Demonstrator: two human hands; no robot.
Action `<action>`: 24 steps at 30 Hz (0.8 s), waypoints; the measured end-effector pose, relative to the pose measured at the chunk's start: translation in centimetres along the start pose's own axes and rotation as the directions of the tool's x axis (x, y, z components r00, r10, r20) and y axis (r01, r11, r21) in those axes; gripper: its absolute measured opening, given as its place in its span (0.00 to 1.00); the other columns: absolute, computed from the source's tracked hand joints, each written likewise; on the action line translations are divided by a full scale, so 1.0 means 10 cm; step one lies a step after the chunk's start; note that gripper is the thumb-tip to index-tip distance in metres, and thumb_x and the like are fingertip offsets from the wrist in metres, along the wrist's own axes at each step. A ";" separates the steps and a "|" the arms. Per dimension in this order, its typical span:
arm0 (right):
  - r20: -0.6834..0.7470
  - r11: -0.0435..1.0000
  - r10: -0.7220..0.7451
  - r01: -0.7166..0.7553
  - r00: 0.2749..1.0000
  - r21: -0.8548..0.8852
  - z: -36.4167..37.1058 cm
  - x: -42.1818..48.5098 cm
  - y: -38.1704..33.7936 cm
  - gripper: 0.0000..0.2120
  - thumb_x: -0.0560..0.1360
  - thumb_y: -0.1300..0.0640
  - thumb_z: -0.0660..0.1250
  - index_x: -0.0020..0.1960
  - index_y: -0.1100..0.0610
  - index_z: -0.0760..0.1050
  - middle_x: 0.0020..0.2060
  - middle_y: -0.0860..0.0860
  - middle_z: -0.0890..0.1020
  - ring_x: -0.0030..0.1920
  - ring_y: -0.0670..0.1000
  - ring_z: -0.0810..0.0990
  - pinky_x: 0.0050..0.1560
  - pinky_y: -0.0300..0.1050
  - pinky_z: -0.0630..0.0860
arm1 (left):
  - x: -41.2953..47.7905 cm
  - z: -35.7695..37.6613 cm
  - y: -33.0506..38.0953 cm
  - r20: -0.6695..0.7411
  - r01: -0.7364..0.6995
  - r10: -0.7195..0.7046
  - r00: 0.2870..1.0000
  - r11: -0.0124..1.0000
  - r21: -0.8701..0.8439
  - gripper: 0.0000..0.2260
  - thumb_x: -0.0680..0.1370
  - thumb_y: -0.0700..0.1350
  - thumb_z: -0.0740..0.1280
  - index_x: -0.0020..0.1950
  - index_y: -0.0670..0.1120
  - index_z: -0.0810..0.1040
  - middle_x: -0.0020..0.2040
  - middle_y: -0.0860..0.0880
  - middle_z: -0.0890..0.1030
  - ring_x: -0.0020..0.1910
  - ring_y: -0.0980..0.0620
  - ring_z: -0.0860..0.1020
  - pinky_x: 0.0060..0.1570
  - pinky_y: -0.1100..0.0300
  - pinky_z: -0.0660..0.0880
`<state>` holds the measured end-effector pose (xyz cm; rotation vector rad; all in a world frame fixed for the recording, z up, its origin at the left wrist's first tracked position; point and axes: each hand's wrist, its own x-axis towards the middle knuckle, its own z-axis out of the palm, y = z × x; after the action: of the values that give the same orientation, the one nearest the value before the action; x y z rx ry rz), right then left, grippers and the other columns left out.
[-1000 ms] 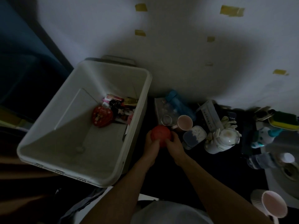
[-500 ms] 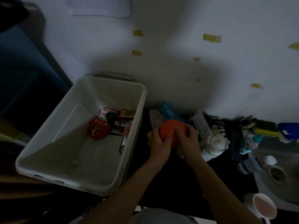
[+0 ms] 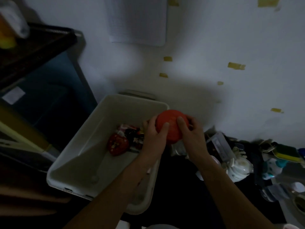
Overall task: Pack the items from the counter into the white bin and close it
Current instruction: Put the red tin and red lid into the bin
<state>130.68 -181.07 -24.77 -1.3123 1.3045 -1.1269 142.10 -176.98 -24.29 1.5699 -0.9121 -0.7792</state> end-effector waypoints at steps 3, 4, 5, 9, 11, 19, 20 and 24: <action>0.054 1.000 -0.005 0.004 0.999 0.024 0.34 -0.03 -0.11 0.17 0.79 0.48 0.65 0.65 0.52 0.73 0.60 0.53 0.78 0.56 0.49 0.79 0.55 0.45 0.80 | 0.11 -0.32 -0.01 -0.027 0.014 -0.016 1.000 0.998 -0.060 0.20 0.79 0.45 0.66 0.70 0.44 0.70 0.65 0.45 0.68 0.62 0.49 0.74 0.64 0.51 0.73; 0.074 1.000 -0.010 0.008 0.997 0.028 0.46 -0.05 -0.12 0.17 0.79 0.48 0.65 0.65 0.51 0.73 0.60 0.52 0.78 0.56 0.49 0.79 0.51 0.42 0.81 | 0.15 -0.44 -0.03 -0.039 0.013 -0.015 0.999 0.998 -0.059 0.20 0.79 0.45 0.66 0.70 0.44 0.70 0.64 0.47 0.70 0.60 0.51 0.75 0.62 0.54 0.75; 0.093 1.000 -0.017 0.016 0.996 0.015 0.56 -0.06 -0.13 0.16 0.79 0.47 0.64 0.65 0.50 0.73 0.60 0.52 0.78 0.55 0.48 0.79 0.48 0.38 0.80 | 0.19 -0.54 -0.06 -0.047 0.007 -0.010 0.999 0.997 -0.073 0.19 0.79 0.45 0.66 0.70 0.45 0.70 0.61 0.51 0.71 0.57 0.56 0.76 0.57 0.61 0.77; 0.157 1.000 0.022 -0.021 0.987 -0.009 0.97 -0.06 -0.11 0.15 0.80 0.49 0.63 0.66 0.49 0.72 0.63 0.54 0.74 0.59 0.53 0.78 0.57 0.54 0.80 | 0.36 -0.90 -0.25 -0.066 0.043 -0.050 0.997 0.994 -0.103 0.18 0.79 0.46 0.67 0.68 0.50 0.71 0.60 0.52 0.72 0.58 0.52 0.76 0.57 0.55 0.77; 0.150 0.998 0.059 -0.052 0.987 -0.047 1.20 -0.07 -0.02 0.17 0.80 0.51 0.63 0.68 0.50 0.70 0.65 0.54 0.72 0.61 0.53 0.76 0.60 0.56 0.78 | 0.44 -1.07 -0.42 -0.065 0.104 -0.113 0.991 0.986 -0.128 0.17 0.77 0.47 0.68 0.65 0.53 0.72 0.58 0.52 0.75 0.57 0.48 0.77 0.57 0.47 0.78; 0.164 0.956 0.292 -0.282 0.942 -0.086 1.91 -0.14 0.53 0.23 0.80 0.55 0.61 0.74 0.54 0.65 0.69 0.56 0.71 0.65 0.57 0.74 0.65 0.55 0.75 | 0.83 -1.44 -1.15 -0.055 0.402 -0.422 0.905 0.889 -0.219 0.18 0.74 0.42 0.72 0.62 0.50 0.75 0.62 0.44 0.78 0.57 0.44 0.79 0.57 0.44 0.78; 0.152 0.946 0.322 -0.315 0.934 -0.073 1.97 -0.15 0.60 0.23 0.80 0.55 0.62 0.75 0.55 0.65 0.68 0.57 0.72 0.64 0.57 0.75 0.65 0.56 0.75 | 0.86 -1.45 -1.21 -0.046 0.443 -0.465 0.884 0.865 -0.234 0.17 0.74 0.41 0.72 0.61 0.49 0.75 0.62 0.42 0.78 0.57 0.41 0.79 0.58 0.42 0.77; 0.069 0.885 0.466 -0.466 0.882 -0.017 2.16 -0.19 0.93 0.22 0.79 0.55 0.61 0.73 0.52 0.67 0.65 0.58 0.75 0.58 0.57 0.78 0.57 0.53 0.79 | 0.98 -1.42 -1.48 0.022 0.564 -0.574 0.819 0.796 -0.219 0.18 0.75 0.40 0.72 0.63 0.41 0.76 0.61 0.38 0.79 0.56 0.39 0.80 0.57 0.40 0.77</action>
<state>150.80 -178.88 -36.95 -0.9516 1.4655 -0.7333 161.26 -177.33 -36.43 1.6708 -0.2846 -1.2169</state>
